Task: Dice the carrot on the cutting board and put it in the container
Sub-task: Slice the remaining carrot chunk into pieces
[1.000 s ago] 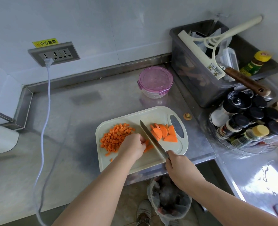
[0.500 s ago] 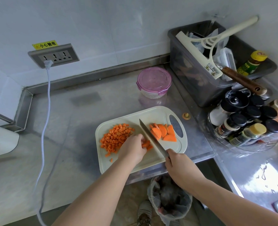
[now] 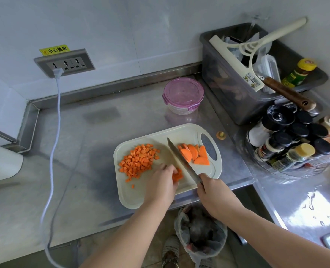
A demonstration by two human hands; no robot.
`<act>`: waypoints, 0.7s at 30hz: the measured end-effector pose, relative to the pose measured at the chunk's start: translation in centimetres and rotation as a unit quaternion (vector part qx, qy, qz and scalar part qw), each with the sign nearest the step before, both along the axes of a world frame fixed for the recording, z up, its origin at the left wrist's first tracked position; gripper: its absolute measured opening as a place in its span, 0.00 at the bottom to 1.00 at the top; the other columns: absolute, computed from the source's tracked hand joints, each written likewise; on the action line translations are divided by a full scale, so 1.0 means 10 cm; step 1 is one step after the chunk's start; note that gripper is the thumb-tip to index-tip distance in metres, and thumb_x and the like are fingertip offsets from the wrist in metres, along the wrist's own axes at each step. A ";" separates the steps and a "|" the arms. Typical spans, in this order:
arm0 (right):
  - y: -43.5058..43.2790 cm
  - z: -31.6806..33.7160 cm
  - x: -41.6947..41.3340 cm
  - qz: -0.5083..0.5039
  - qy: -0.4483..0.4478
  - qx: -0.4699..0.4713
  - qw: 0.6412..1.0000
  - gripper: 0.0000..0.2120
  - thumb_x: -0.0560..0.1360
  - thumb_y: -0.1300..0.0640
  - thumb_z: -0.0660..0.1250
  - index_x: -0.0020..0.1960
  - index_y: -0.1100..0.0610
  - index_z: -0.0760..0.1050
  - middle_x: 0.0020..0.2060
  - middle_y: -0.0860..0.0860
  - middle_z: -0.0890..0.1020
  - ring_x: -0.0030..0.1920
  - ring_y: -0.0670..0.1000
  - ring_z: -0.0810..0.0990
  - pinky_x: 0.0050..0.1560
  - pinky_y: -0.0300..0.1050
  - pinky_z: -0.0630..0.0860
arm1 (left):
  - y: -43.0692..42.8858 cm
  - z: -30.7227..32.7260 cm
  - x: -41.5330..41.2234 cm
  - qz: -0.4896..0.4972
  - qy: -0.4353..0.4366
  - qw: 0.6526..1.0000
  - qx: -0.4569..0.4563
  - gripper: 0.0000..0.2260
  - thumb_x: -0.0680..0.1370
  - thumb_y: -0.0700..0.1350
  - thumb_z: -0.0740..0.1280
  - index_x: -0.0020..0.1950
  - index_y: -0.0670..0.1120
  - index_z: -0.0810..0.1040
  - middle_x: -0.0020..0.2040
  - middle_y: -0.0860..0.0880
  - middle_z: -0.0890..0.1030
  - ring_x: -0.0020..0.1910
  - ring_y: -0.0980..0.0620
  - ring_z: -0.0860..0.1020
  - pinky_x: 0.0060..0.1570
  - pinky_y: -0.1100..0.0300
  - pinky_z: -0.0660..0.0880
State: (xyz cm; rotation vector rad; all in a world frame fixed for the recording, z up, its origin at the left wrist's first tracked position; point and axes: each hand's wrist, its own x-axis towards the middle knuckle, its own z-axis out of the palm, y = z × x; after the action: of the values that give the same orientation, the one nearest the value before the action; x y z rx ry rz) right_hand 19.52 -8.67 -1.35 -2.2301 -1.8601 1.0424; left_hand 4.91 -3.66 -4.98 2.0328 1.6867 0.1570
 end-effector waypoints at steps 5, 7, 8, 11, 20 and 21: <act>-0.03 -0.03 0.00 0.002 -0.007 -0.001 1.000 0.10 0.83 0.54 0.51 0.56 0.54 0.70 0.40 0.50 0.79 0.39 0.49 0.79 0.43 0.49 0.80 | 0.00 -0.03 -0.01 0.030 -0.021 0.999 0.004 0.18 0.76 0.49 0.69 0.63 0.50 0.72 0.64 0.51 0.69 0.54 0.52 0.77 0.46 0.64 0.73; -0.04 -0.05 0.00 0.004 -0.007 -0.006 1.000 0.11 0.83 0.54 0.51 0.58 0.54 0.70 0.41 0.50 0.79 0.40 0.48 0.79 0.44 0.47 0.80 | 0.00 -0.04 -0.01 0.036 -0.025 0.999 0.000 0.19 0.75 0.48 0.70 0.65 0.50 0.70 0.66 0.50 0.68 0.54 0.52 0.77 0.44 0.65 0.73; -0.04 -0.05 0.00 0.003 -0.006 -0.007 1.000 0.11 0.83 0.53 0.52 0.59 0.54 0.70 0.41 0.49 0.79 0.40 0.48 0.80 0.44 0.47 0.81 | 0.01 -0.05 0.00 0.039 -0.024 0.999 -0.001 0.20 0.76 0.48 0.70 0.66 0.50 0.70 0.66 0.50 0.68 0.54 0.53 0.77 0.44 0.65 0.73; -0.03 -0.06 -0.01 0.005 -0.001 -0.011 1.000 0.12 0.83 0.53 0.52 0.61 0.54 0.70 0.43 0.49 0.80 0.40 0.47 0.80 0.45 0.46 0.81 | 0.04 -0.05 0.02 0.049 -0.030 0.998 -0.003 0.20 0.76 0.46 0.70 0.66 0.50 0.70 0.68 0.49 0.66 0.53 0.53 0.78 0.46 0.65 0.74; -0.01 -0.09 -0.02 0.000 0.003 -0.016 1.000 0.11 0.83 0.53 0.53 0.62 0.53 0.70 0.44 0.49 0.80 0.41 0.47 0.81 0.45 0.44 0.81 | 0.16 -0.06 0.01 0.066 -0.041 0.997 -0.027 0.19 0.75 0.49 0.70 0.65 0.49 0.72 0.64 0.49 0.70 0.54 0.51 0.78 0.47 0.62 0.74; -0.01 -0.09 -0.02 0.000 0.004 -0.015 1.000 0.11 0.83 0.53 0.53 0.61 0.53 0.70 0.44 0.49 0.80 0.41 0.47 0.81 0.45 0.44 0.82 | 0.17 -0.07 0.02 0.065 -0.041 0.997 -0.028 0.20 0.75 0.49 0.70 0.66 0.49 0.72 0.64 0.49 0.70 0.54 0.51 0.78 0.47 0.62 0.75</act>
State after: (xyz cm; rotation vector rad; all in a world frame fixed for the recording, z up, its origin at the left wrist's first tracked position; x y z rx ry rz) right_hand 19.28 -8.77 -2.26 -2.2392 -1.8527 1.0847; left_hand 5.07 -2.00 -5.64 1.8508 1.7529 0.2311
